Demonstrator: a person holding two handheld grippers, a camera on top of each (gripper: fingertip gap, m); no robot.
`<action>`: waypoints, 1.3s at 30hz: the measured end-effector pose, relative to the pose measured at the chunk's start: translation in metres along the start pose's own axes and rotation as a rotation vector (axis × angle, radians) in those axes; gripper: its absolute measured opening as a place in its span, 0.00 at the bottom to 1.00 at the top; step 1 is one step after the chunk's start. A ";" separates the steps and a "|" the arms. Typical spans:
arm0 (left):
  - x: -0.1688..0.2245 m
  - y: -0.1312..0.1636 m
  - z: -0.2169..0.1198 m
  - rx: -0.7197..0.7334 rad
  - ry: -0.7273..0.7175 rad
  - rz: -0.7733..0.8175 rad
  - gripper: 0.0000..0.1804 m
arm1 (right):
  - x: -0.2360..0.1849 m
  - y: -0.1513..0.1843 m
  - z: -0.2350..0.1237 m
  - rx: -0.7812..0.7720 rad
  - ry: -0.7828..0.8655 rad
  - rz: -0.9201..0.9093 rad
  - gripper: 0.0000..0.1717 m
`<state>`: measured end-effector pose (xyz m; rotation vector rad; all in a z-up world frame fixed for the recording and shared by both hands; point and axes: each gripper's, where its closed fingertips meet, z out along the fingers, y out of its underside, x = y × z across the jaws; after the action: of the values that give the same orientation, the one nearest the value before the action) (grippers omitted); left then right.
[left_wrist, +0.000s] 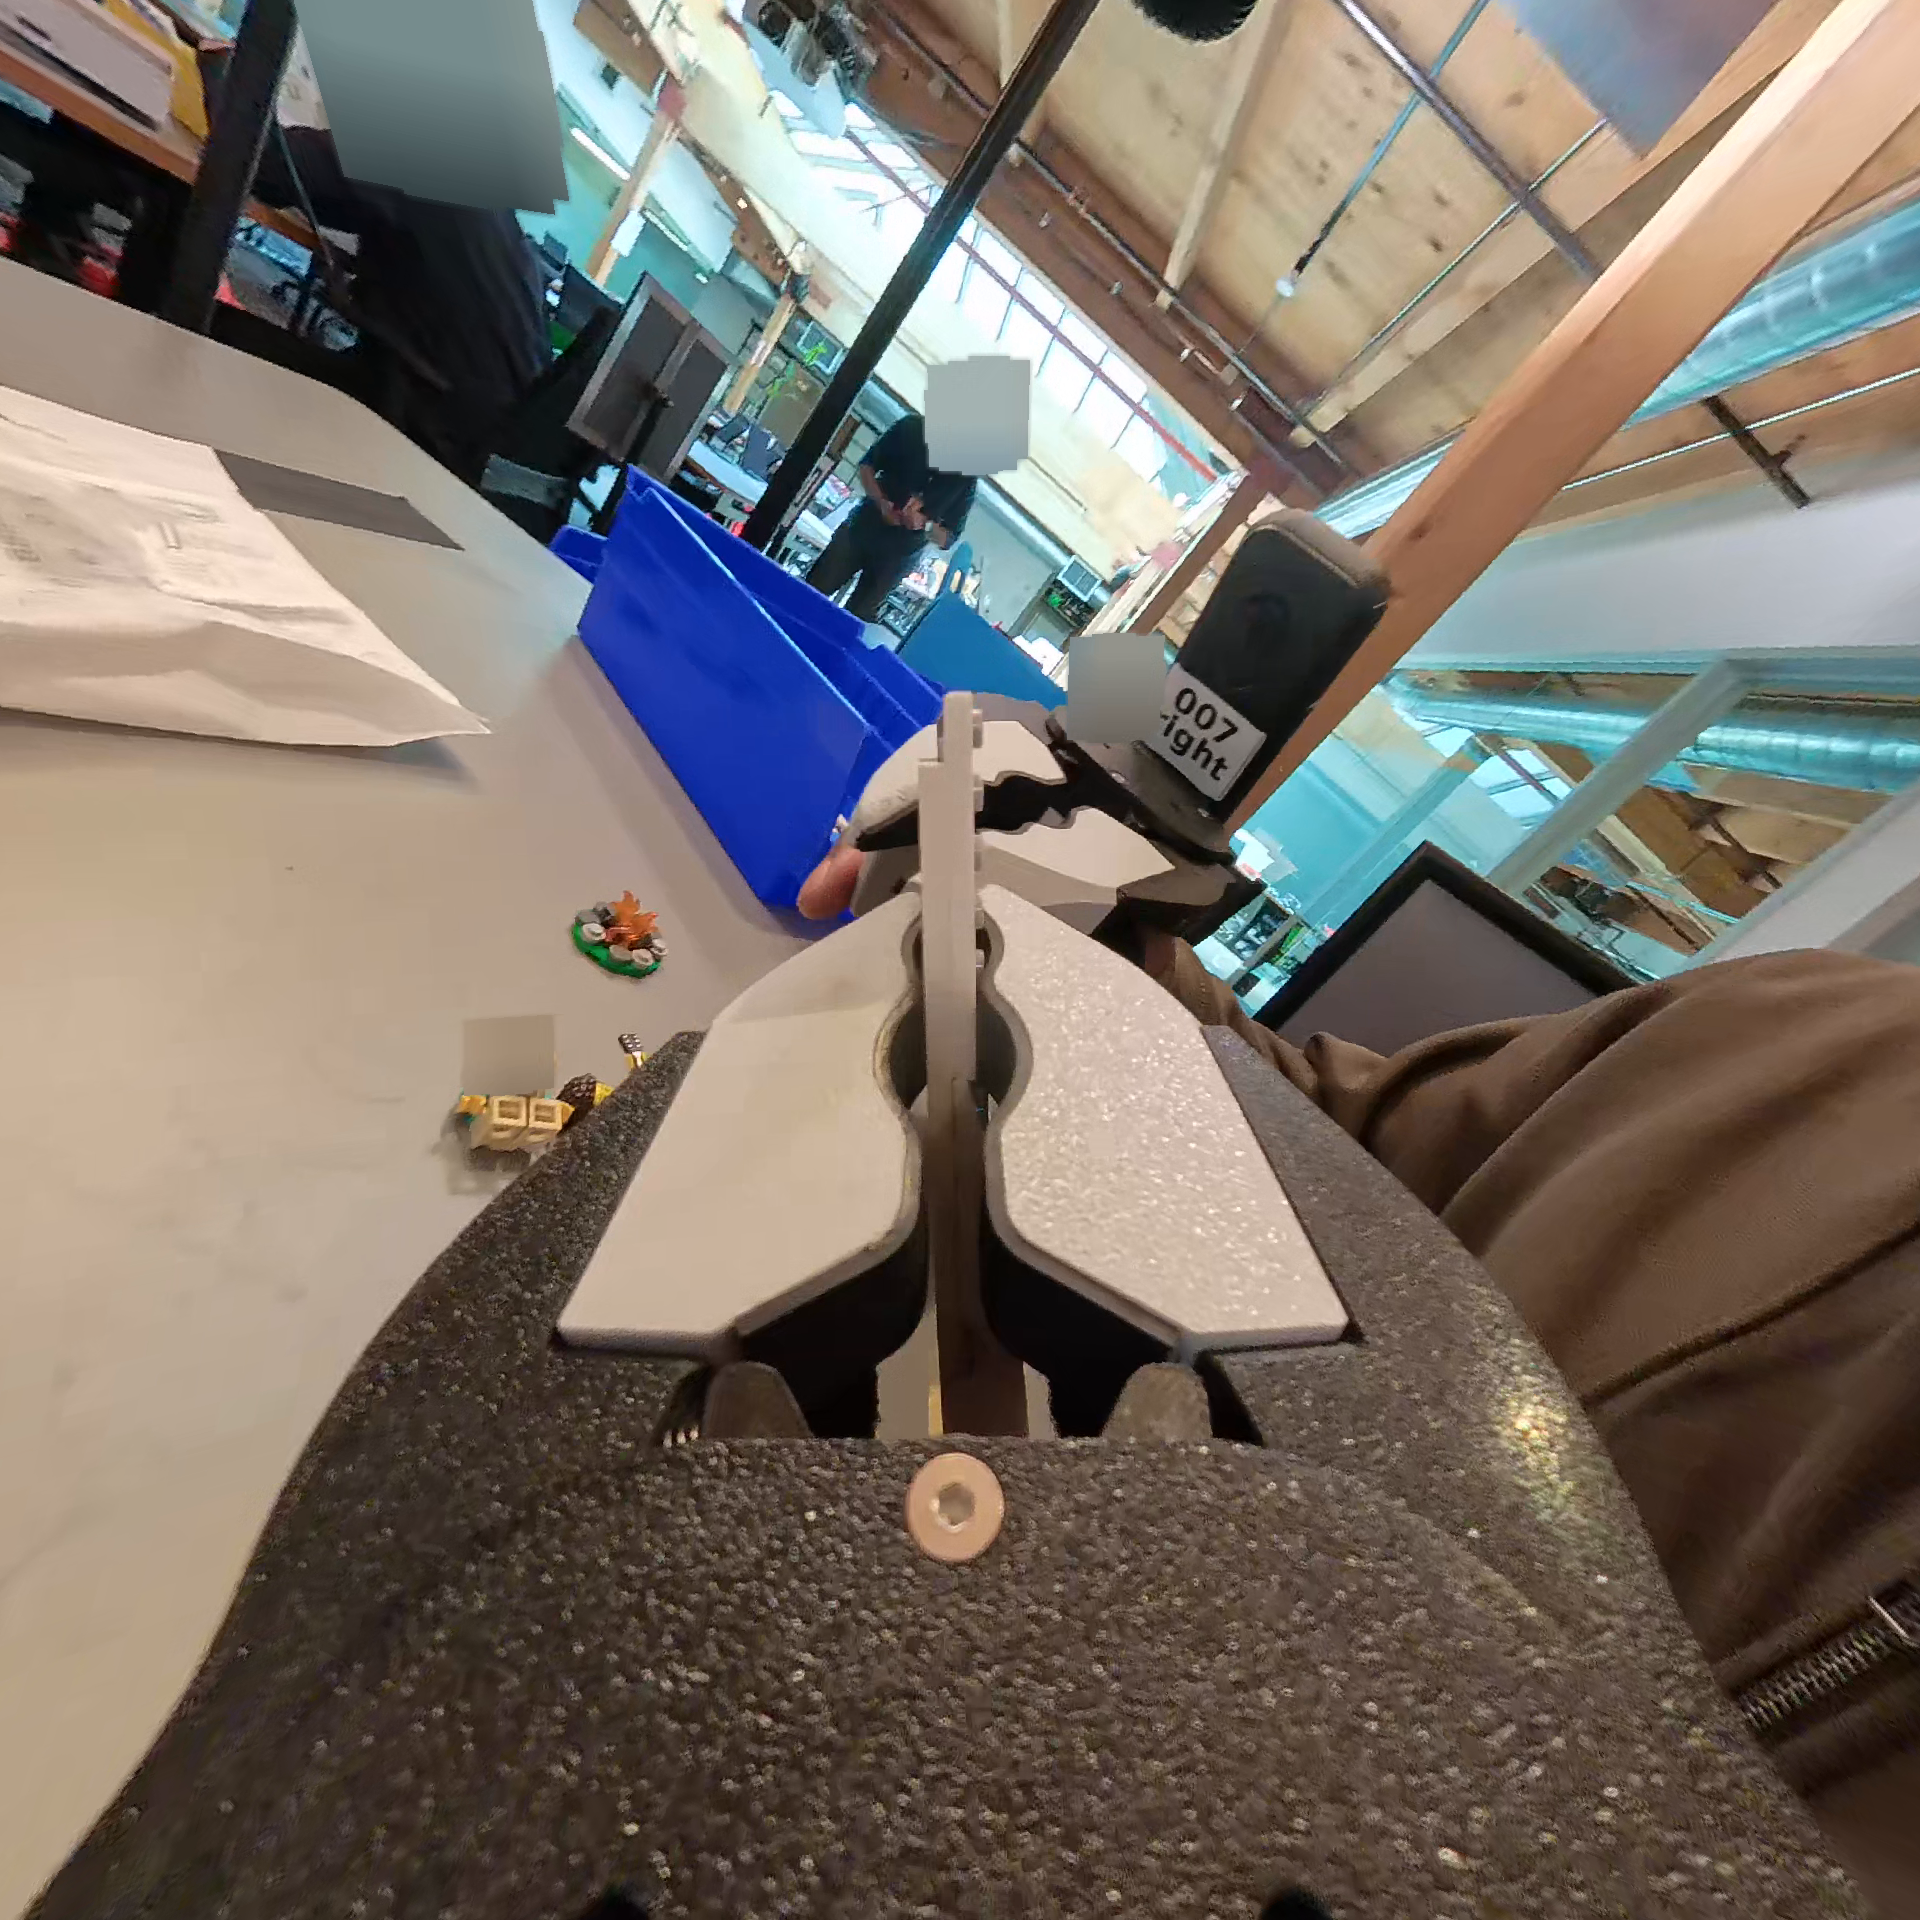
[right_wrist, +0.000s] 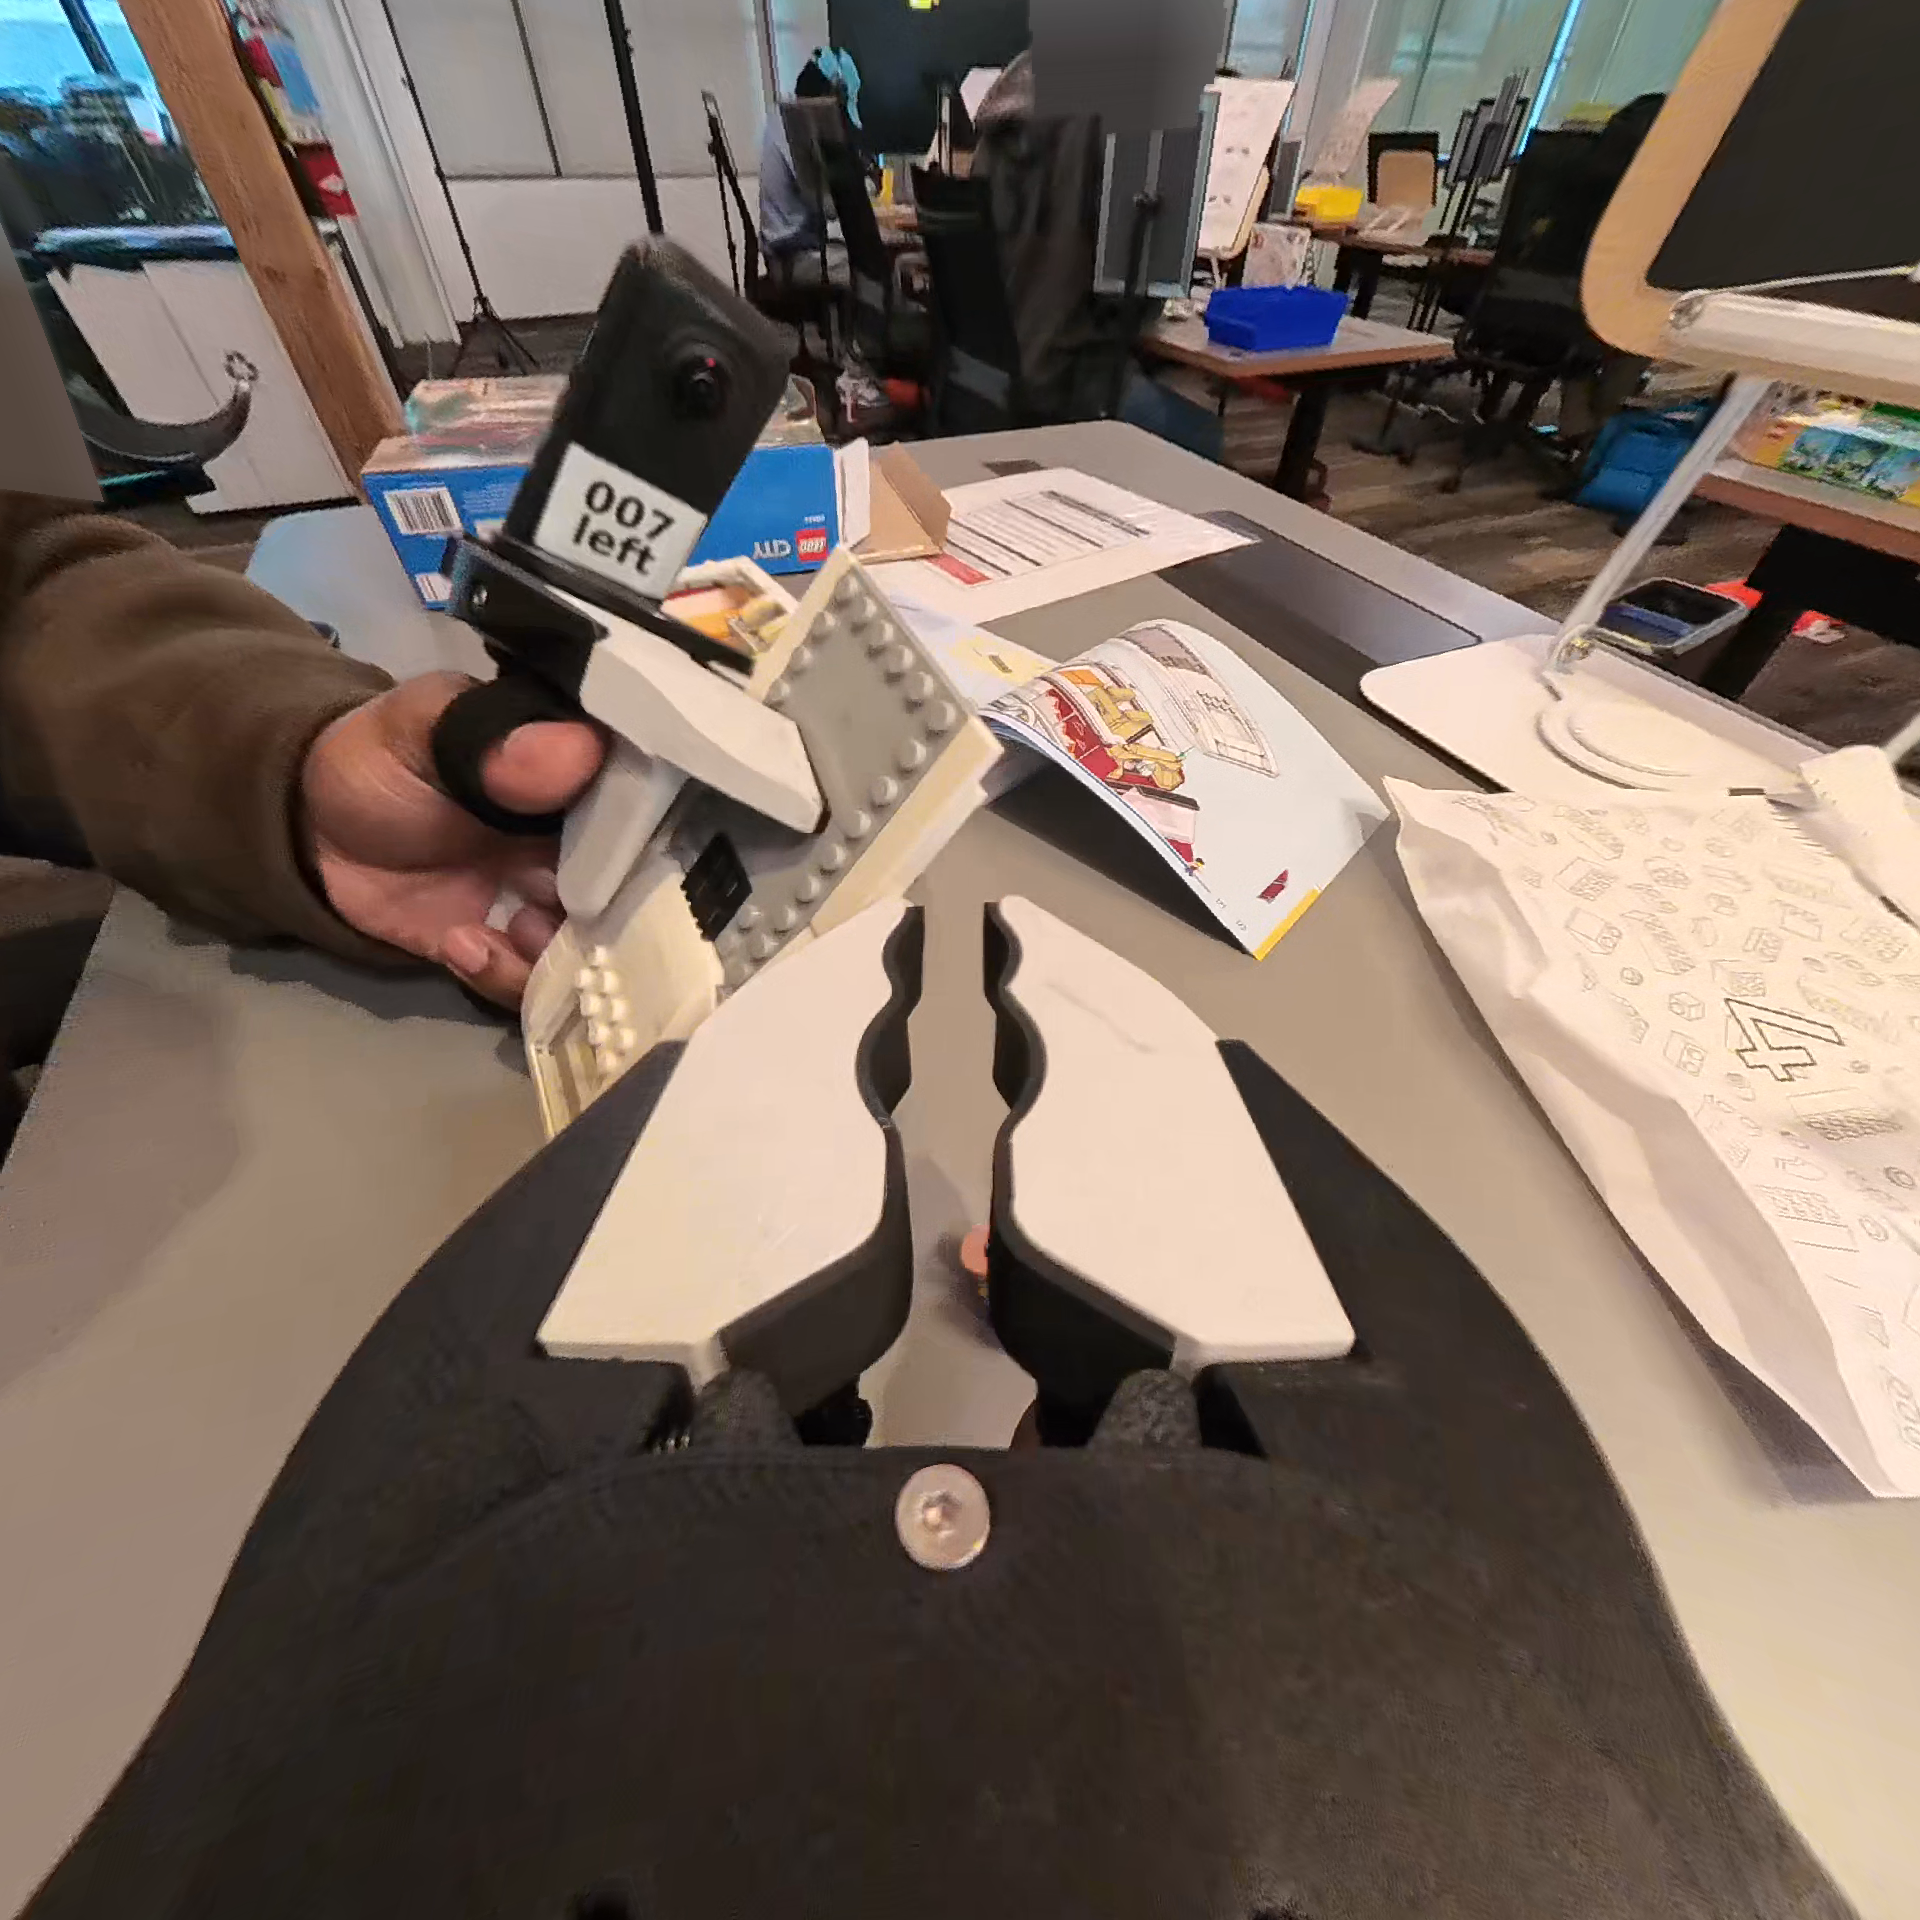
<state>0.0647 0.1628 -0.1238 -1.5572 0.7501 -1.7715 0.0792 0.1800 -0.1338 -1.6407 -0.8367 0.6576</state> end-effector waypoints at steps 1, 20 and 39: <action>0.001 0.002 0.001 -0.003 0.009 0.006 0.02 | 0.002 0.001 -0.001 0.006 -0.002 0.008 0.07; 0.000 0.017 -0.012 -0.065 0.010 0.148 0.03 | -0.025 0.000 0.007 0.084 -0.117 0.020 0.07; 0.014 0.011 -0.016 -0.082 -0.237 0.954 0.02 | -0.034 -0.018 -0.003 0.199 0.012 -0.311 0.05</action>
<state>0.0488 0.1445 -0.1257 -1.1149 1.1878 -0.8484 0.0581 0.1531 -0.1156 -1.3003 -0.9611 0.4947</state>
